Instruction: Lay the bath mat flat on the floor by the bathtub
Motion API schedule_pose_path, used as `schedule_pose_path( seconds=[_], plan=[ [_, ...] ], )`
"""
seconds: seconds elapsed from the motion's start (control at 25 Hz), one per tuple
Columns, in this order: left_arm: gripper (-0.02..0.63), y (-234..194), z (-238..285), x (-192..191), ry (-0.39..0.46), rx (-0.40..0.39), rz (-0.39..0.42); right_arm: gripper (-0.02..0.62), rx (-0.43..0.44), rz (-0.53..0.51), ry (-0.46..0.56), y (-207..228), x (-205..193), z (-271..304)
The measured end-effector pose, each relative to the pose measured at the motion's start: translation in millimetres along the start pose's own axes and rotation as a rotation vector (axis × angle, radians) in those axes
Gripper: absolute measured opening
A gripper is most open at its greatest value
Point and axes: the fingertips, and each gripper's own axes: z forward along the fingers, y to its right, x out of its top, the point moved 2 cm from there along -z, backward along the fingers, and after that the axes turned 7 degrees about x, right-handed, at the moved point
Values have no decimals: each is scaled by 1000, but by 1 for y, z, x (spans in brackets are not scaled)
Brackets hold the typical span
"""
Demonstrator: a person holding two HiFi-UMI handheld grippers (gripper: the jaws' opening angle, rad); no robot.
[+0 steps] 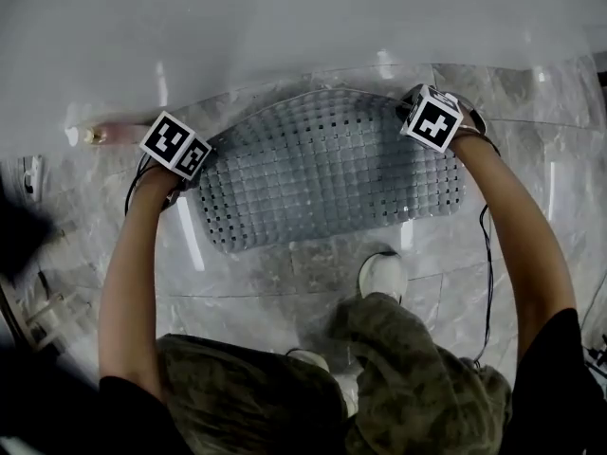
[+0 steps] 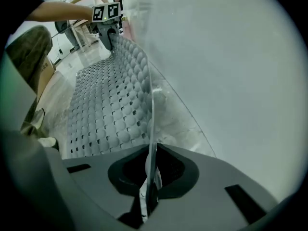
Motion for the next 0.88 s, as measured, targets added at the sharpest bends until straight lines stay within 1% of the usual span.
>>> schedule_pose_path(
  seconds=[0.08,0.12,0.2,0.28,0.36,0.44,0.48,0.52,0.56,0.64,0.68,0.72,0.8,0.84,0.88],
  plan=[
    [32,-3,10,-1,5,1,-19,25,39,-18,-49,-5,0,0],
    [32,-10,15,2,21,24,-17,25,48,-32,-67,-1,2,2],
    [34,-31,24,14,59,107,14,25,46,-51,-80,15,10,12],
    [40,-47,30,22,82,198,64,25,44,-52,-86,26,16,20],
    [65,-57,35,27,110,264,93,25,68,-34,-118,28,15,24],
    [132,-64,32,30,152,295,69,25,100,-11,-161,27,9,23],
    [155,-65,27,32,172,303,49,25,108,-2,-172,27,6,20],
    [158,-65,21,33,187,314,36,25,105,2,-172,27,4,17],
    [171,-64,15,34,196,334,40,26,93,-5,-162,28,4,15],
    [202,-67,9,36,207,396,95,26,54,-53,-143,29,9,16],
    [228,-72,8,35,207,427,118,30,30,-88,-144,30,12,17],
    [261,-76,5,34,205,450,125,43,5,-125,-151,31,13,15],
    [304,-80,-2,33,226,462,104,57,-32,-175,-156,34,13,10],
    [320,-82,1,33,245,448,87,68,-38,-175,-152,37,12,13],
    [324,-85,11,32,263,428,71,87,-38,-159,-147,40,9,21]
  ],
)
